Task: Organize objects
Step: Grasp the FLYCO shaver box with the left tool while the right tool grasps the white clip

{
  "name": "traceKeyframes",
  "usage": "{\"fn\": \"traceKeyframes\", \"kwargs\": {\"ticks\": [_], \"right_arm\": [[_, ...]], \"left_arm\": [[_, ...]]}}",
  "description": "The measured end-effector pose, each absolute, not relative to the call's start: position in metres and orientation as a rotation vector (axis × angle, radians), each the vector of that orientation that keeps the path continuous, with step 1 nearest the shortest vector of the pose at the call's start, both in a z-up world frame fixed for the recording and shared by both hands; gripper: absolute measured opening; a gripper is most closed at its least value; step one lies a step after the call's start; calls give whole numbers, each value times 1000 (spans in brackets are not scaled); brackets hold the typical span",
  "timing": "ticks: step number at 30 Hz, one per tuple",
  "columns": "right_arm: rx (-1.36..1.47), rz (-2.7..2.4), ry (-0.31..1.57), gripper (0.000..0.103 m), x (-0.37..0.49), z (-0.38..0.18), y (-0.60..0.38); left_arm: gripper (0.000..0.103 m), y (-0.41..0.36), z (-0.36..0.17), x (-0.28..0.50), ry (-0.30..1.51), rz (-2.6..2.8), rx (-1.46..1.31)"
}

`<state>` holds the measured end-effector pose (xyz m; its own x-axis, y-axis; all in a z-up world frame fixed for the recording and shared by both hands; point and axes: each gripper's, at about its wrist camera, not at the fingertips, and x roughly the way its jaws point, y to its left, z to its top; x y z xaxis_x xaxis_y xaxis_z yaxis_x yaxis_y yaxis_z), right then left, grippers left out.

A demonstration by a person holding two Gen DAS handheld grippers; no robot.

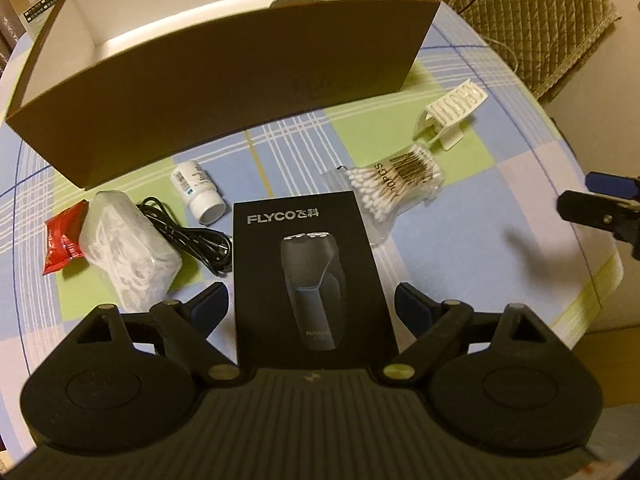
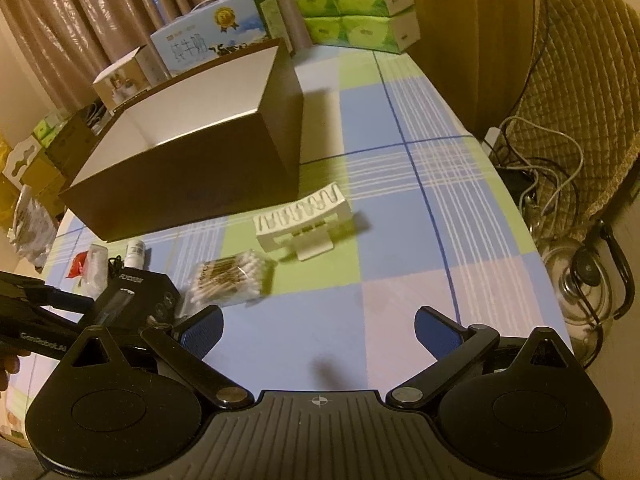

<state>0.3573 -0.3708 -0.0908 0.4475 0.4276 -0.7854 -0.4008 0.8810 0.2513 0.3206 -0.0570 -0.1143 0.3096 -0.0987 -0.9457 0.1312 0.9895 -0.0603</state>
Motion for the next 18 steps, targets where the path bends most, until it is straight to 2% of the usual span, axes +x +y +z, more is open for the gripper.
{"fn": "traceKeyframes", "kwargs": {"ticks": [5, 7, 10, 18], "right_arm": [[32, 508, 992, 99, 359, -94, -374], [32, 509, 996, 99, 361, -95, -375], [30, 511, 1002, 99, 362, -97, -374], [16, 532, 997, 99, 371, -103, -368]], "left_arm": [[87, -66, -123, 326, 1266, -132, 60], [81, -68, -125, 326, 1266, -120, 72], [79, -66, -126, 327, 1263, -101, 62], [76, -55, -113, 318, 1183, -85, 31]]}}
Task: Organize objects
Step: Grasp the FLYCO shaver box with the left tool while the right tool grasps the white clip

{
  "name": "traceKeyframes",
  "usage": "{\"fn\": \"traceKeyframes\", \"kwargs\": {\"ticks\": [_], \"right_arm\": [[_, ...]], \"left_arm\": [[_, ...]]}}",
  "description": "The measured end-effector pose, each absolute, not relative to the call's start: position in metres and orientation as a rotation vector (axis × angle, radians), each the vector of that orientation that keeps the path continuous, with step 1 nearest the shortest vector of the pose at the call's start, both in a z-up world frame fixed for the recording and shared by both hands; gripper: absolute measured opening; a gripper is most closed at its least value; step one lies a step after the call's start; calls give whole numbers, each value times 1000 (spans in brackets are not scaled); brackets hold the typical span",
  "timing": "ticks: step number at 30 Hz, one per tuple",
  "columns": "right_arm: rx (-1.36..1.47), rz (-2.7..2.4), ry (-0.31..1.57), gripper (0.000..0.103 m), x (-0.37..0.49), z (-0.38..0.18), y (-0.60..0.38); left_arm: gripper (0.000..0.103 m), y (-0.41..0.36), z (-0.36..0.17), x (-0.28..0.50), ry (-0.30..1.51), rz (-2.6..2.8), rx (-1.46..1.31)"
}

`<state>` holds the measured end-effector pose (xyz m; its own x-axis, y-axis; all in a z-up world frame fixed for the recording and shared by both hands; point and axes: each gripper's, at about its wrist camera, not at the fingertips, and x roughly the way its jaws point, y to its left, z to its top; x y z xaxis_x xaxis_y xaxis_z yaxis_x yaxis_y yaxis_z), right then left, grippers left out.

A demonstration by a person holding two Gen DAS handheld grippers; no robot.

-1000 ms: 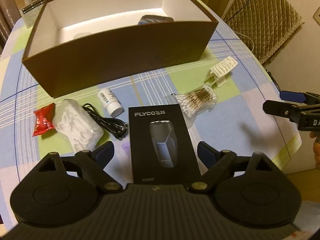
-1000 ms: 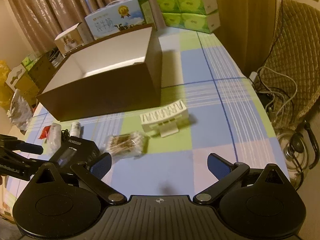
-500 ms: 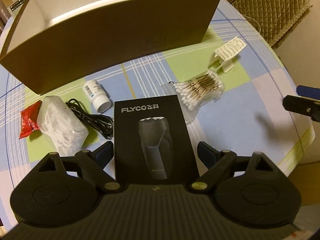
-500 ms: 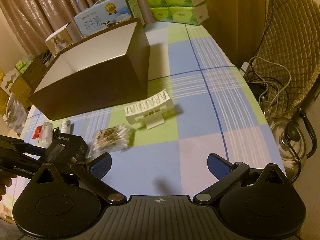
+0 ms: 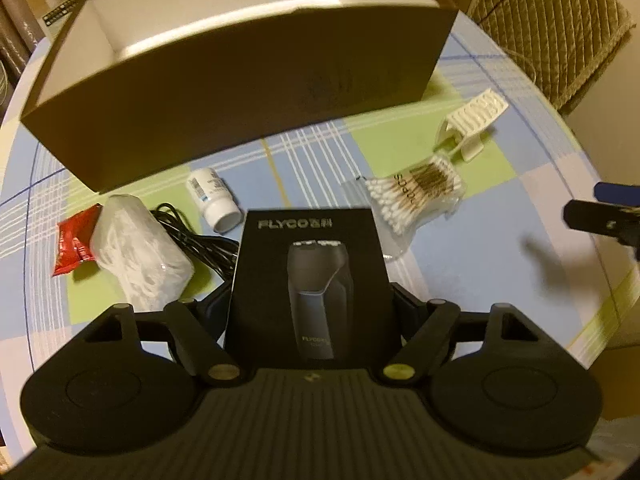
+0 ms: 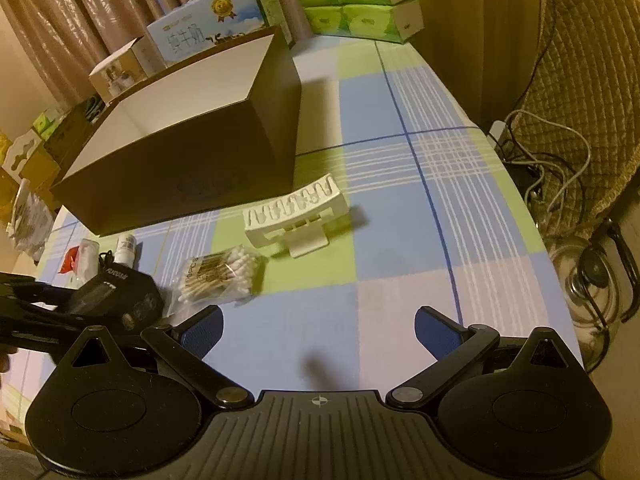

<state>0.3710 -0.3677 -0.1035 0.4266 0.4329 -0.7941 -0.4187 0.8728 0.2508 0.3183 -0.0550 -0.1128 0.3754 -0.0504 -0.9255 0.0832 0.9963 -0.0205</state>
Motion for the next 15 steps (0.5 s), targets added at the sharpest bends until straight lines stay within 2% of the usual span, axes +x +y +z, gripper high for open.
{"fn": "traceKeyframes", "kwargs": {"ticks": [15], "right_arm": [[-71, 626, 934, 99, 421, -111, -325]], "left_arm": [[76, -26, -56, 300, 1016, -15, -47]]}}
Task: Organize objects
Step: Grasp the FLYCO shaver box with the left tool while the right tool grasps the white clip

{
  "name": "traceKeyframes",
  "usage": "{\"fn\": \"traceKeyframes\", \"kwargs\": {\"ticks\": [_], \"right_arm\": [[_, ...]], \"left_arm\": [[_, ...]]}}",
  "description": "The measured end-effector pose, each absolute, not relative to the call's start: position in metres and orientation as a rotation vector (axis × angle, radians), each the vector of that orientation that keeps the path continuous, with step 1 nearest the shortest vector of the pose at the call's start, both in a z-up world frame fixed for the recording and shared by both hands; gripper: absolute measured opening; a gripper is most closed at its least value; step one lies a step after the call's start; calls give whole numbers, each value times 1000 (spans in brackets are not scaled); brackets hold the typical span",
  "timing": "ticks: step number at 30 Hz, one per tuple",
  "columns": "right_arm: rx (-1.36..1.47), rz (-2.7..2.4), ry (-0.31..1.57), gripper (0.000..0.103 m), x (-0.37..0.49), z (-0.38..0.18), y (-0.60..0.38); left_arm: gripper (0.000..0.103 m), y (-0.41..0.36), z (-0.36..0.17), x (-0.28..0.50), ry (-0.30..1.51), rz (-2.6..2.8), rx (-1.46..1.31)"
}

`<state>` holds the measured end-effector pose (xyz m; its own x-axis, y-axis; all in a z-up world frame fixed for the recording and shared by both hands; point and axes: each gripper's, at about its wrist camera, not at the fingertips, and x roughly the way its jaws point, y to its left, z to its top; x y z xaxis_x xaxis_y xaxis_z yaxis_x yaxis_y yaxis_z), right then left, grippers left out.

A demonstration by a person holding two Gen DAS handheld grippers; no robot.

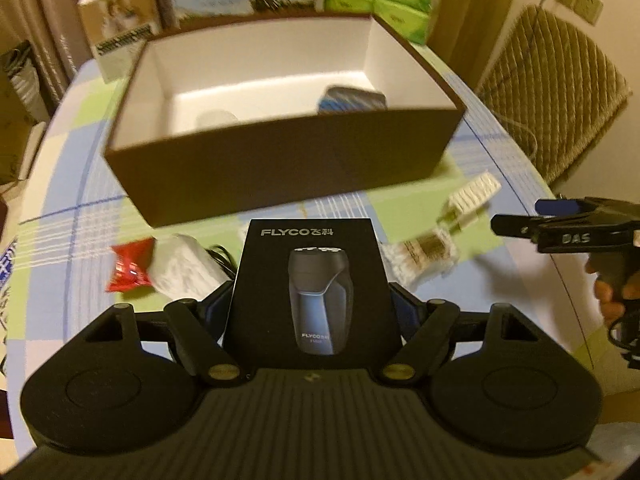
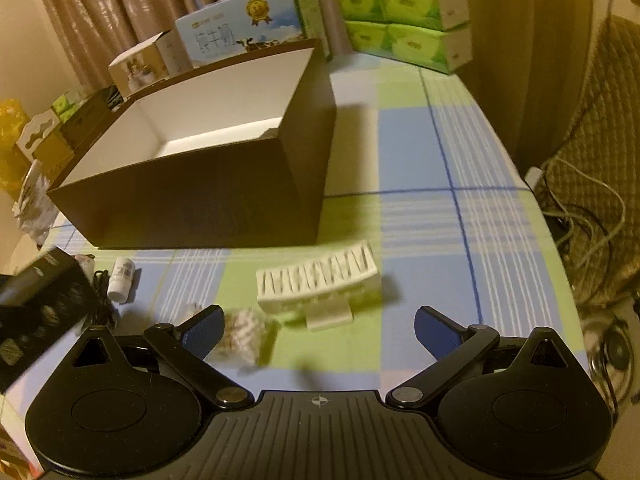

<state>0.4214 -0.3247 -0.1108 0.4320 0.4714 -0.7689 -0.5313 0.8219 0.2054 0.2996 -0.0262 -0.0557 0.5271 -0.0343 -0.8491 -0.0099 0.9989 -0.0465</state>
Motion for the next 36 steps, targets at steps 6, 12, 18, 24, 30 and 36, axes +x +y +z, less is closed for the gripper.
{"fn": "traceKeyframes", "kwargs": {"ticks": [6, 12, 18, 24, 30, 36], "right_arm": [[-138, 672, 928, 99, 437, -120, -304], [-213, 699, 939, 90, 453, -134, -290], [-281, 716, 938, 83, 458, -145, -284], [-234, 719, 894, 83, 454, -130, -294], [-155, 716, 829, 83, 451, -91, -305], [-76, 748, 746, 83, 453, -47, -303]], "left_arm": [[76, -4, -41, 297, 973, 59, -69], [76, 22, -35, 294, 956, 140, -91], [76, 39, -33, 292, 949, 184, -109], [76, 44, -30, 296, 937, 184, -115], [76, 45, -25, 306, 917, 162, -112], [76, 48, -16, 321, 886, 136, -105]]}}
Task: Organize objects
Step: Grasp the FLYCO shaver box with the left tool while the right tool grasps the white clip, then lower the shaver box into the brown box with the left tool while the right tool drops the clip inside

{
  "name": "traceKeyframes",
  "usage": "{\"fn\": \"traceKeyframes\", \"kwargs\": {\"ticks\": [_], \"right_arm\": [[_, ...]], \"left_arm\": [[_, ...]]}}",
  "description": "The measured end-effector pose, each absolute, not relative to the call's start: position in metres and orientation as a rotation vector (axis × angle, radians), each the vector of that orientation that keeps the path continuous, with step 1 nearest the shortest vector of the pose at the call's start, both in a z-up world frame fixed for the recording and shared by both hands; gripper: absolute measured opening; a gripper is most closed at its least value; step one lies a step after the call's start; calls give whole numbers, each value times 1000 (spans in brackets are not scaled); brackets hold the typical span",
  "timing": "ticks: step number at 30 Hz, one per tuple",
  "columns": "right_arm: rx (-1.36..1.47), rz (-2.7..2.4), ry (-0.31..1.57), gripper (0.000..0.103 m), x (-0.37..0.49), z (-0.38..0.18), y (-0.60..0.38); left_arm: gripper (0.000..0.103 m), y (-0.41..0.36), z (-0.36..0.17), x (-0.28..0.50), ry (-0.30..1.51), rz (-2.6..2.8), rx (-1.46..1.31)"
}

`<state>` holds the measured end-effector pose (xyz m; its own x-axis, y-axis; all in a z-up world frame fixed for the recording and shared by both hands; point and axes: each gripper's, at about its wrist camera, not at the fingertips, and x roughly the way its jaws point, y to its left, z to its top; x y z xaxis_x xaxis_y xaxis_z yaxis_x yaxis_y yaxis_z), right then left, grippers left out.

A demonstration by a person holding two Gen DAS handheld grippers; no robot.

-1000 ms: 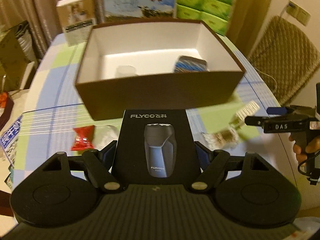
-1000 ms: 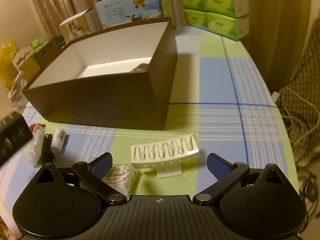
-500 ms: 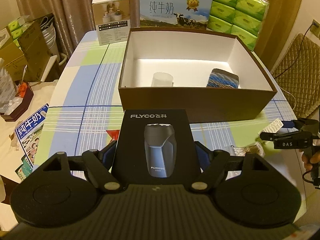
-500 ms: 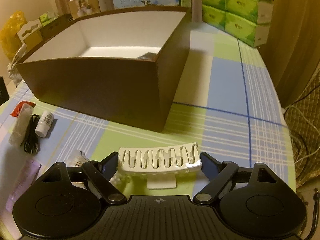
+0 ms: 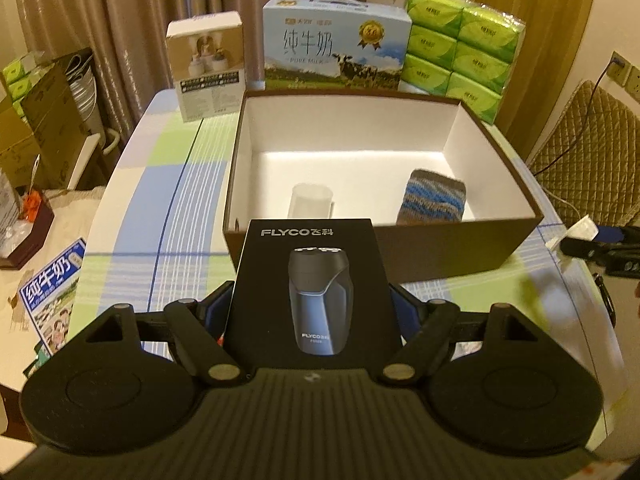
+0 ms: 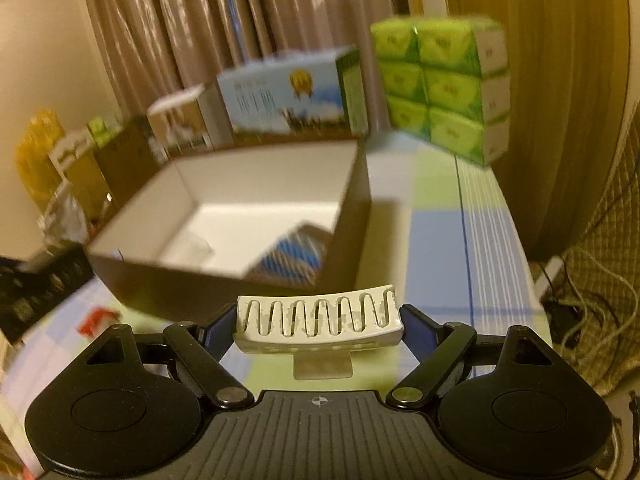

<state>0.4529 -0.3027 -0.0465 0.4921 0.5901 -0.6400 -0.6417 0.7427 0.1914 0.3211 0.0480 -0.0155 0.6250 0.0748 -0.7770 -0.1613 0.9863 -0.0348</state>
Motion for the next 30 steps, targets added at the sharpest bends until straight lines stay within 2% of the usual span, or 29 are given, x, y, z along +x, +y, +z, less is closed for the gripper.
{"fn": "traceKeyframes", "kwargs": {"ticks": [9, 18, 30], "right_arm": [[-15, 862, 693, 83, 470, -14, -262], [-39, 872, 739, 83, 504, -29, -215], [-111, 863, 760, 83, 546, -50, -189]], "left_arm": [[76, 48, 1, 362, 827, 89, -79], [76, 39, 2, 423, 817, 46, -48], [77, 31, -32, 495, 902, 32, -18]]}}
